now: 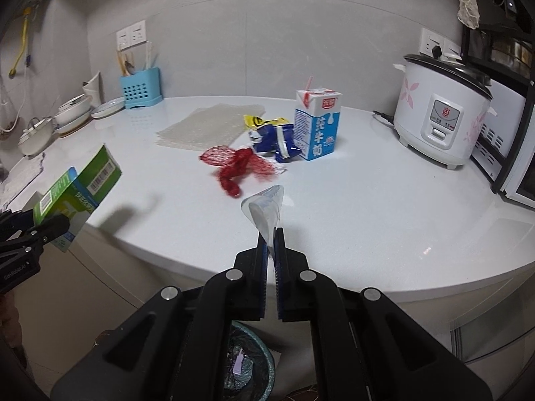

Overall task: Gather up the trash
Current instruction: 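Carry the green box and plastic bag down over the teal wastebasket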

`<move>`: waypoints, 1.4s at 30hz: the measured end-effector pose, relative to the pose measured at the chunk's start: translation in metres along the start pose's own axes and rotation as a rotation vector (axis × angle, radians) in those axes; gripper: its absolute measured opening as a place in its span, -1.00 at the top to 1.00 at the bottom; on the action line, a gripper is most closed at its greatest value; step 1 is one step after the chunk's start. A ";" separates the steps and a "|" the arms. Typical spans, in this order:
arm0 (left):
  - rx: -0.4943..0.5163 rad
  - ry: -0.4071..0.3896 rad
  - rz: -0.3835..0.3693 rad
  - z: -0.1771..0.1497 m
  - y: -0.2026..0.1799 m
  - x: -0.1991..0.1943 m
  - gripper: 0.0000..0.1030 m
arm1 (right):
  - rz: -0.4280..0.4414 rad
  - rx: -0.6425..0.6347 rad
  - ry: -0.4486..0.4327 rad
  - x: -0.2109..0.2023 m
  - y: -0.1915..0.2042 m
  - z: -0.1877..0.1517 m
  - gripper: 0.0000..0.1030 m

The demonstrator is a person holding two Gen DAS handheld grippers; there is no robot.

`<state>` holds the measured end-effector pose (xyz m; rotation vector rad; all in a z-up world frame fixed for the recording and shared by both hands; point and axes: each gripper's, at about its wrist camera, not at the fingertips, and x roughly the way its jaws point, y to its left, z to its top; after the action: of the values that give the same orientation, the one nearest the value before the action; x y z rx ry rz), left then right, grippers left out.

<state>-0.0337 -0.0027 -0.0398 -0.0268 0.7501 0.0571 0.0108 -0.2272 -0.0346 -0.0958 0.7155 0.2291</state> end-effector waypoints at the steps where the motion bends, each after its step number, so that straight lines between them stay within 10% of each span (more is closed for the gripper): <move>1: -0.002 -0.004 -0.002 -0.005 0.001 -0.003 -0.01 | 0.007 -0.005 -0.004 -0.004 0.003 -0.003 0.94; 19: -0.032 0.026 -0.016 -0.084 0.014 -0.006 -0.01 | 0.072 -0.069 -0.010 -0.014 0.053 -0.082 0.94; 42: -0.034 0.194 -0.057 -0.186 0.007 0.096 0.00 | 0.092 0.024 0.187 0.083 0.051 -0.196 0.94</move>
<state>-0.0906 0.0001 -0.2418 -0.0869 0.9422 0.0131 -0.0665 -0.1952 -0.2371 -0.0620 0.9095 0.3023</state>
